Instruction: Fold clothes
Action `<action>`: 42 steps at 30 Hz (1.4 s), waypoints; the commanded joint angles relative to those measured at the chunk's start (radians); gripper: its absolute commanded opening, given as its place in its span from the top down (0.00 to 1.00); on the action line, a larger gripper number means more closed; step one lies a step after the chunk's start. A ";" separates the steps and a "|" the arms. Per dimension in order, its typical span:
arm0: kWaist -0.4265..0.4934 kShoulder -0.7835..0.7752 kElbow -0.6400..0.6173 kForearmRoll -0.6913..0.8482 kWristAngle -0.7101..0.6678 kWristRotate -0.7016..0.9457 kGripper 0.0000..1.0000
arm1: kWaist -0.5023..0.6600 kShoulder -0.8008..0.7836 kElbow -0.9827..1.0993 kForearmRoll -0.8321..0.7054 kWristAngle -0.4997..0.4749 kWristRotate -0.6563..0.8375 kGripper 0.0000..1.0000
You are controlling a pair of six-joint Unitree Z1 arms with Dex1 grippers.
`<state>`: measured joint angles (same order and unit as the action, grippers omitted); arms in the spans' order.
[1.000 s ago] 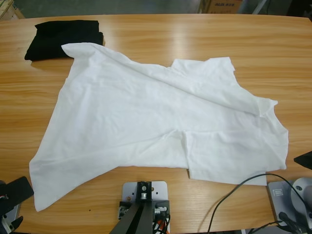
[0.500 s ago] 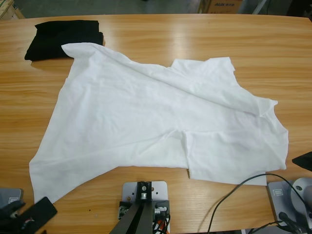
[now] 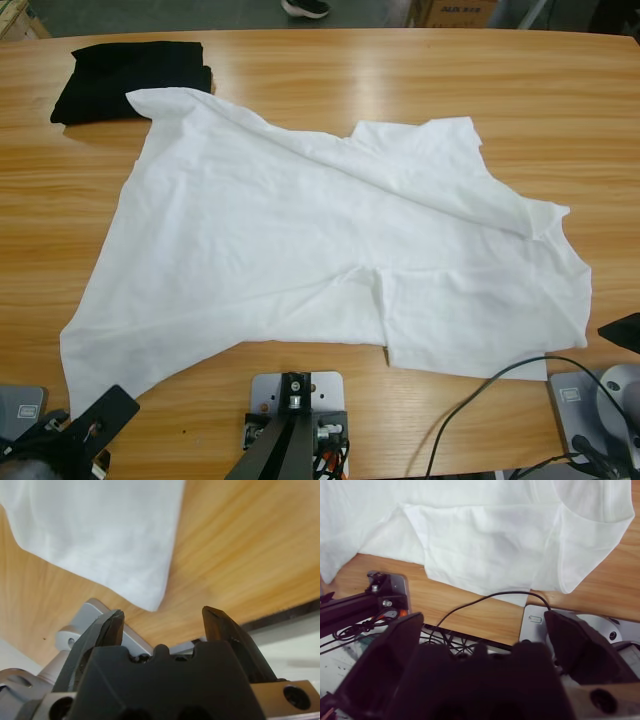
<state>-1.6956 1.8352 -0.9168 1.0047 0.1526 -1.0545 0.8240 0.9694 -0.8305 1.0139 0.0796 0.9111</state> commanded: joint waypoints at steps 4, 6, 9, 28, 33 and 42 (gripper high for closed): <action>0.075 0.039 0.047 -0.057 -0.044 -0.047 0.37 | 0.017 0.026 0.036 -0.015 -0.006 0.005 0.01; 0.109 0.046 0.048 -0.055 -0.045 -0.050 0.37 | 0.017 0.026 0.036 -0.015 -0.004 0.005 0.01; 0.120 0.092 0.037 -0.060 -0.044 -0.038 0.37 | 0.017 0.026 0.037 -0.016 -0.001 0.003 0.01; 0.198 0.157 0.027 -0.040 -0.030 -0.095 0.37 | 0.018 0.020 0.042 -0.020 0.003 -0.003 0.01; 0.274 0.154 0.033 -0.040 -0.022 -0.098 0.38 | 0.021 0.017 0.044 -0.020 0.006 -0.006 0.02; 0.331 0.133 0.053 -0.068 -0.009 -0.056 0.60 | 0.026 -0.005 0.046 -0.020 0.005 -0.006 0.02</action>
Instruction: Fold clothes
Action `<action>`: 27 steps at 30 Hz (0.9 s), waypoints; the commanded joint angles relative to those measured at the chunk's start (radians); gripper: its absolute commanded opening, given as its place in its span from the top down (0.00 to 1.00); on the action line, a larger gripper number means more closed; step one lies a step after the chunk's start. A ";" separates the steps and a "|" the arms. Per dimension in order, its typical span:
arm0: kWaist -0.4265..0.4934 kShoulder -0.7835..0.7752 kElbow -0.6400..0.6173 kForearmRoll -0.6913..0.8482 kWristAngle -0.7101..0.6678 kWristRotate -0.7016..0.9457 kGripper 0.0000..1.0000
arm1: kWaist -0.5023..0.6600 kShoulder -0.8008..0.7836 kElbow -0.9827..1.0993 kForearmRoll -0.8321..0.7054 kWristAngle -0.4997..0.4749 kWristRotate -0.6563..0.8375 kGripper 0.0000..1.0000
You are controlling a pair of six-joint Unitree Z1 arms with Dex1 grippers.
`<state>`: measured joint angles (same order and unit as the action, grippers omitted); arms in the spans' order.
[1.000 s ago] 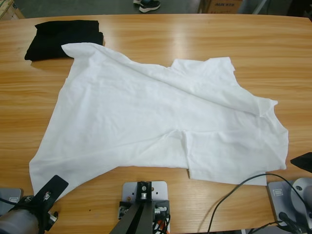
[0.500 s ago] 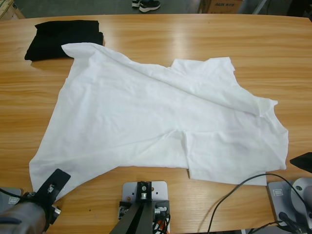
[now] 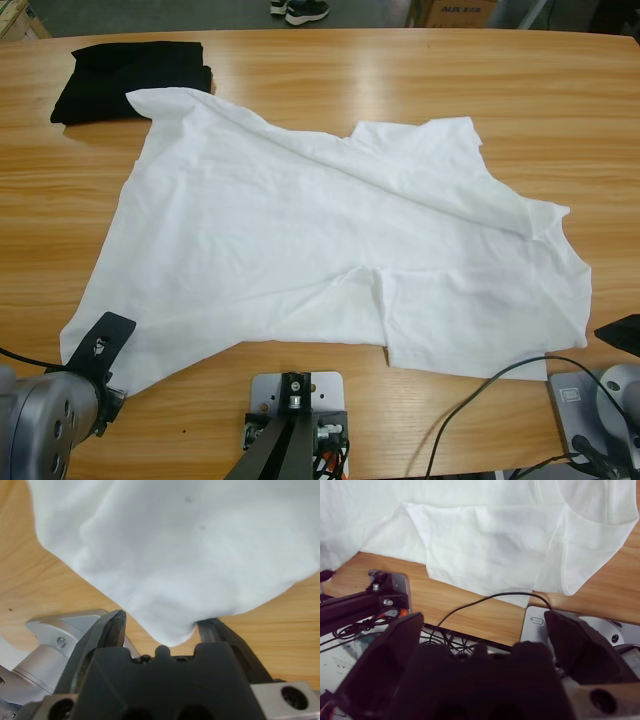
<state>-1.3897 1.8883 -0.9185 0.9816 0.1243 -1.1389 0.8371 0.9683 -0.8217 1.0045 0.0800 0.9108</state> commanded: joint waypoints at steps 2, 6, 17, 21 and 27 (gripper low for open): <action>0.025 0.052 0.069 -0.066 0.021 0.029 0.83 | 0.013 -0.003 0.039 -0.014 0.005 -0.006 0.02; 0.025 0.016 0.065 -0.095 0.014 0.029 0.99 | 0.013 -0.007 0.041 -0.015 0.004 -0.004 0.02; 0.008 -0.045 0.031 -0.104 0.037 0.123 1.00 | 0.013 -0.013 0.041 -0.017 0.004 -0.004 0.02; 0.100 -0.129 0.027 -0.065 0.056 0.176 1.00 | 0.013 -0.013 0.036 -0.024 0.001 -0.005 0.02; 0.363 -0.200 -0.048 -0.054 0.081 0.382 1.00 | 0.013 -0.005 0.040 -0.045 -0.008 -0.006 0.02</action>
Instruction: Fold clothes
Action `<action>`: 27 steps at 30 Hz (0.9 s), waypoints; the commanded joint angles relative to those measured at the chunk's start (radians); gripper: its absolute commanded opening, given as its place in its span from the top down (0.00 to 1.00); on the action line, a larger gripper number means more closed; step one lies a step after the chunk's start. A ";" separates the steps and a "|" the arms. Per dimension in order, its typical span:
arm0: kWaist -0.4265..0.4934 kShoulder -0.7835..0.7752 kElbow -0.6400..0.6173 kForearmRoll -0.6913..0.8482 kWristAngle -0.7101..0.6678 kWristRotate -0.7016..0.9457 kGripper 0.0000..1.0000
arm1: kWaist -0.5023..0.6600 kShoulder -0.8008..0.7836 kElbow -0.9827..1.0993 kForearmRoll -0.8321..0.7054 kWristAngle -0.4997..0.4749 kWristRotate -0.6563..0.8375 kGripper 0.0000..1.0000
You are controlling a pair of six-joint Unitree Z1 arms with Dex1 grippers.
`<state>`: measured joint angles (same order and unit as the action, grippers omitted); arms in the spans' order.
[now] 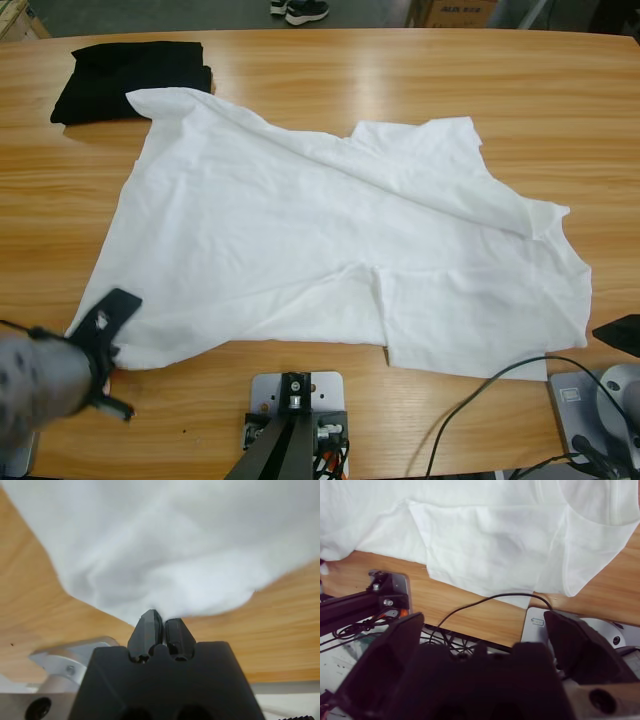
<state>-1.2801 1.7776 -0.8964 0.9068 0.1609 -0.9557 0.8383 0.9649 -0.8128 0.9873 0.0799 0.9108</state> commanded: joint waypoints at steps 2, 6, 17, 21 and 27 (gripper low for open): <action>0.329 -0.080 -0.110 0.021 0.053 0.252 1.00 | 0.012 -0.002 0.034 -0.035 -0.010 -0.006 0.02; 0.440 -0.054 -0.190 0.021 0.064 0.342 1.00 | 0.012 0.002 0.041 -0.047 -0.014 -0.006 0.02; 0.537 0.024 -0.214 0.094 0.026 0.394 1.00 | 0.012 0.017 0.047 -0.060 -0.025 -0.006 0.02; 0.545 0.045 -0.214 0.171 -0.044 0.399 1.00 | 0.012 0.020 0.049 -0.064 -0.026 -0.006 0.02; 0.551 0.125 -0.217 0.207 -0.103 0.434 0.01 | 0.012 0.012 0.050 -0.064 -0.026 -0.006 0.02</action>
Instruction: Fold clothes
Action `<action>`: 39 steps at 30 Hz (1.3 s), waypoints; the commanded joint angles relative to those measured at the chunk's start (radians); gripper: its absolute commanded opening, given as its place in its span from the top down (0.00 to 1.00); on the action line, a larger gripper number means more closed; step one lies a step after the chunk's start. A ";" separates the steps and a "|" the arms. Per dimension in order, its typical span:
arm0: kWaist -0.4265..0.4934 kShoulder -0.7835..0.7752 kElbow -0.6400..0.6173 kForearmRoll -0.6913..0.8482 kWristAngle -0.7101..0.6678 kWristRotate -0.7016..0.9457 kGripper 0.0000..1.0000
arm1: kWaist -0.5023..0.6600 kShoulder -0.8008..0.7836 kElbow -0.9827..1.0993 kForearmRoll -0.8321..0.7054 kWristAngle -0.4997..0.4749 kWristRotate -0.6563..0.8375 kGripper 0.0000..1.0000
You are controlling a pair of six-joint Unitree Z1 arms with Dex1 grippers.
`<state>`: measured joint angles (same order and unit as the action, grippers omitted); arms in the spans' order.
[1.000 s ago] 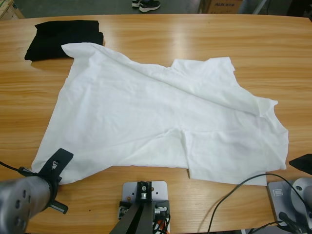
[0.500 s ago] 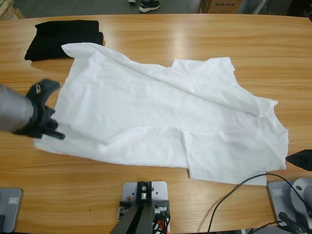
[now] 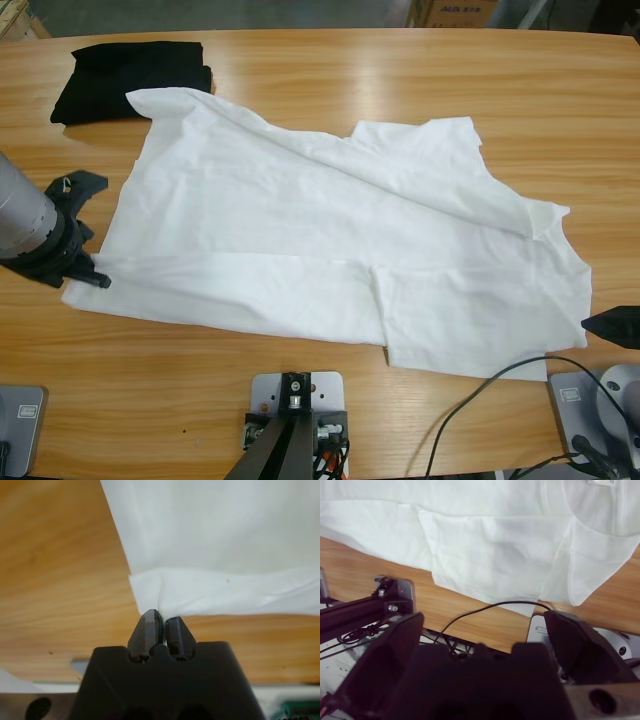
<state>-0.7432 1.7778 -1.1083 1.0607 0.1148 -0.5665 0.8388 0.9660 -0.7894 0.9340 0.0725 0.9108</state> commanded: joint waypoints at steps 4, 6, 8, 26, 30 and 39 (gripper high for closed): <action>0.048 0.091 -0.054 0.075 0.074 0.039 0.00 | 0.011 0.002 0.027 -0.011 -0.019 -0.009 0.02; 0.080 0.045 -0.063 0.082 0.154 0.037 0.00 | 0.011 0.002 0.027 -0.011 -0.019 -0.009 0.02; 0.152 0.005 -0.062 0.087 0.170 0.042 0.00 | 0.011 0.003 0.027 -0.012 -0.019 -0.010 0.02; 0.255 -0.122 0.103 -0.110 -0.311 0.141 0.47 | 0.011 0.000 0.033 -0.023 -0.019 -0.018 0.02; 0.290 -0.160 0.146 -0.117 -0.302 0.149 0.33 | 0.011 -0.015 0.035 -0.020 -0.019 -0.018 0.02; 0.520 -0.138 0.248 -0.226 -0.442 0.148 0.24 | 0.011 -0.004 0.035 -0.018 -0.017 -0.016 0.02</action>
<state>-0.3816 1.6215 -0.9453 0.9321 -0.2088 -0.4266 0.8392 0.9636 -0.7840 0.9207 0.0724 0.9059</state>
